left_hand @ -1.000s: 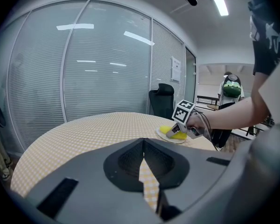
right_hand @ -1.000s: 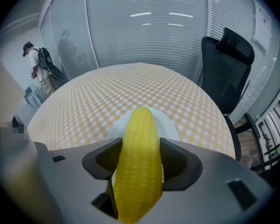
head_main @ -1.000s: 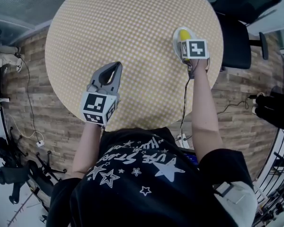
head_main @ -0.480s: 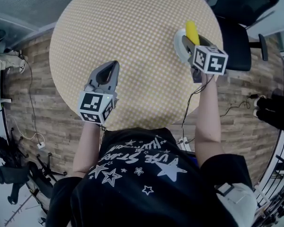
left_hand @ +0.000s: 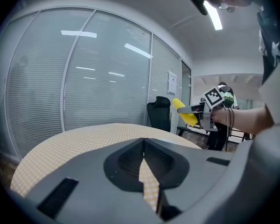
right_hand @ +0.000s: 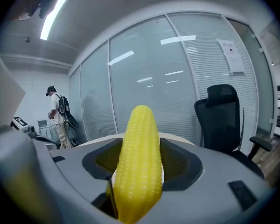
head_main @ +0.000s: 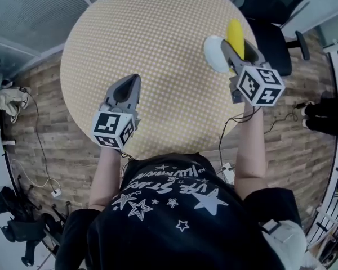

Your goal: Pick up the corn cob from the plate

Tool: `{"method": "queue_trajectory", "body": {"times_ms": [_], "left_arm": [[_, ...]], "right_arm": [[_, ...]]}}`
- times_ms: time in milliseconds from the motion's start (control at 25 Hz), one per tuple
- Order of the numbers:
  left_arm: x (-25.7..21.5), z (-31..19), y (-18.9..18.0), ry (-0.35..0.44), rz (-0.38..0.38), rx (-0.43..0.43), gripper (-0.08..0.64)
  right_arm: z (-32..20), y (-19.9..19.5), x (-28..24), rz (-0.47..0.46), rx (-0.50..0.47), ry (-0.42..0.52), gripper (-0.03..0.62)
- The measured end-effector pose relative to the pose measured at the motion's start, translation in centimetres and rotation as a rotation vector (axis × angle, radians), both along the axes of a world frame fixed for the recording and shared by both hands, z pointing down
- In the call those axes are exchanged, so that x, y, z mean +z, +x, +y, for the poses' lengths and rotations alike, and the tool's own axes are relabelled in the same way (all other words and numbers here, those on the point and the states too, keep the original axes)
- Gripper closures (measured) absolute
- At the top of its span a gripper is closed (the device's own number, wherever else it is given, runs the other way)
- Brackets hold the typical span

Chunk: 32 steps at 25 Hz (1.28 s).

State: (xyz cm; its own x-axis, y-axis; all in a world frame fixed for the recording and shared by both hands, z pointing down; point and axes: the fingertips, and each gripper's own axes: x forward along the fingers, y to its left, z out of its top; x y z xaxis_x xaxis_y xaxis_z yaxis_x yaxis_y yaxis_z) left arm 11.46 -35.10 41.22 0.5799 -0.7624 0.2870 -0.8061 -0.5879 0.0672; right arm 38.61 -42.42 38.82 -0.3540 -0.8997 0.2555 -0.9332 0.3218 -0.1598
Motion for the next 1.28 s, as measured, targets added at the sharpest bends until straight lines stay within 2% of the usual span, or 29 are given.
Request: {"method": "queue_trajectory", "body": {"times_ms": [120, 280, 600, 760, 1080, 1280], "left_arm": [[-0.6, 0.4, -1.0, 0.015, 0.018, 0.043, 0.554], [-1.6, 1.1, -2.7, 0.039, 0.030, 0.103, 0.554], [-3.0, 1.8, -8.8, 0.063, 0.078, 0.174, 0.554], [-3.6, 3.0, -11.6, 0.073, 0.102, 0.215, 0.554], [-2.9, 6.7, -13.7, 0.059, 0.122, 0.369, 0.554], [-2.9, 8.5, -13.5, 0.059, 0.133, 0.413, 0.554]], "right_arm": [[2.2, -1.3, -2.1, -0.001, 0.021, 0.057, 0.333], [5.1, -3.2, -3.9, -0.047, 0.049, 0.099, 0.333], [10.3, -9.1, -5.6, -0.060, 0.131, 0.133, 0.333], [13.6, -12.3, -6.9, -0.120, 0.186, 0.194, 0.333], [21.9, -16.7, -6.8, -0.137, 0.315, 0.222, 0.333], [24.5, -17.4, -8.0, -0.147, 0.333, 0.232, 0.333]]}}
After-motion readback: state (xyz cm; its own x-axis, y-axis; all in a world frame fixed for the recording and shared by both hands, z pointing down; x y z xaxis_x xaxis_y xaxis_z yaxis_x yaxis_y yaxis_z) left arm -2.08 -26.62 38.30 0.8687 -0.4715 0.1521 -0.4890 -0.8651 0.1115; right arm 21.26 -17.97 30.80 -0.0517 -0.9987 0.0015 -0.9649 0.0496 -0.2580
